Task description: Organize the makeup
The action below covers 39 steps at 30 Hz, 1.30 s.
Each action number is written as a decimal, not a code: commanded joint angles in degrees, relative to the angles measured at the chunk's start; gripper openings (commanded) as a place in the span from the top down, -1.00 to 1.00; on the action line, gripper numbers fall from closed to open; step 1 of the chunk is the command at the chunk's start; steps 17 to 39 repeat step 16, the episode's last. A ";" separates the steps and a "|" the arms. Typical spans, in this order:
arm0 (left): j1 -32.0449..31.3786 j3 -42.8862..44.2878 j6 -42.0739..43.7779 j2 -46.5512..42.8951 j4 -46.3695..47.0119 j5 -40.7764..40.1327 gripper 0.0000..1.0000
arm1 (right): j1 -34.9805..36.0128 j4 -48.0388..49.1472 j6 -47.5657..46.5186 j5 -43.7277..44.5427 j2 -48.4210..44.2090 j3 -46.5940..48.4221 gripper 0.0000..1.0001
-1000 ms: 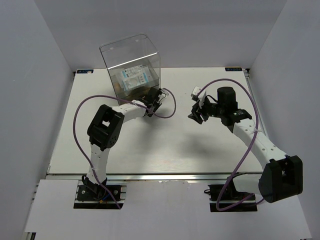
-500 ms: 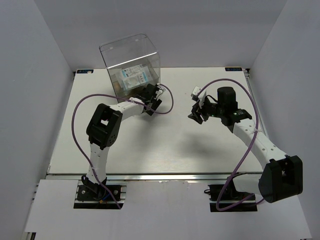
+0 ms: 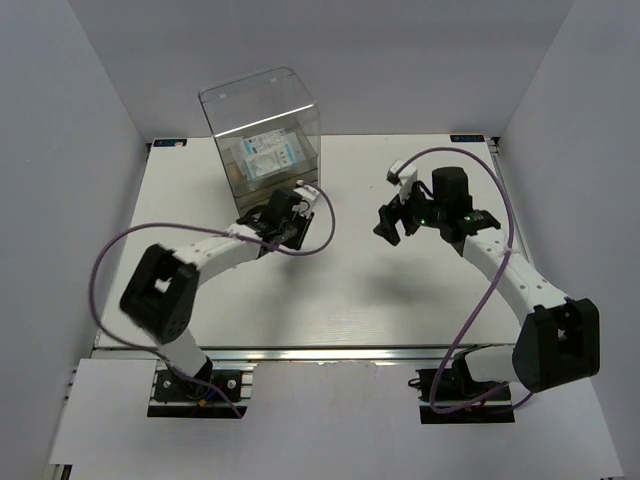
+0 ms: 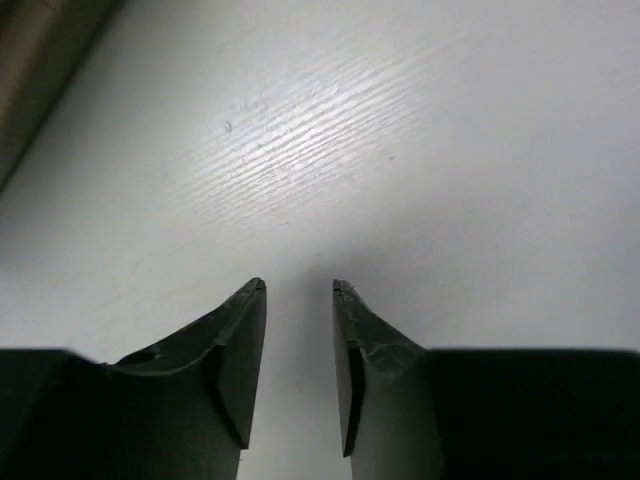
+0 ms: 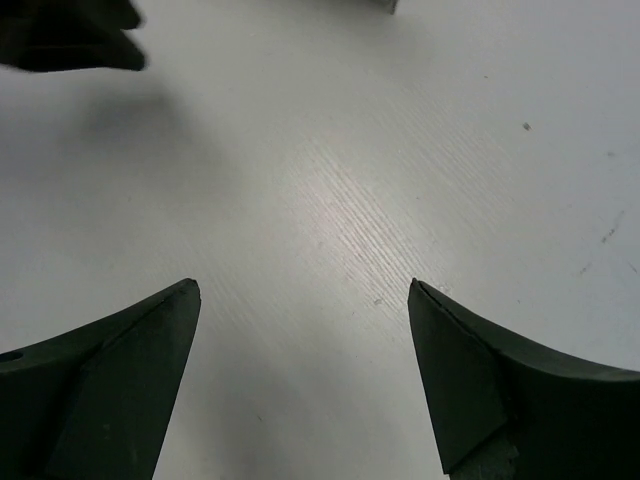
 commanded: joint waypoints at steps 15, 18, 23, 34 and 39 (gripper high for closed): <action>-0.72 -12.97 -14.48 -37.11 20.02 5.01 -0.96 | -1.48 -1.24 17.75 16.93 2.03 14.15 -0.79; -0.72 -13.49 -14.57 -37.29 20.37 5.18 -0.96 | -1.48 -1.68 17.84 16.93 1.86 14.33 -0.79; -0.72 -13.49 -14.57 -37.29 20.37 5.18 -0.96 | -1.48 -1.68 17.84 16.93 1.86 14.33 -0.79; -0.72 -13.49 -14.57 -37.29 20.37 5.18 -0.96 | -1.48 -1.68 17.84 16.93 1.86 14.33 -0.79; -0.72 -13.49 -14.57 -37.29 20.37 5.18 -0.96 | -1.48 -1.68 17.84 16.93 1.86 14.33 -0.79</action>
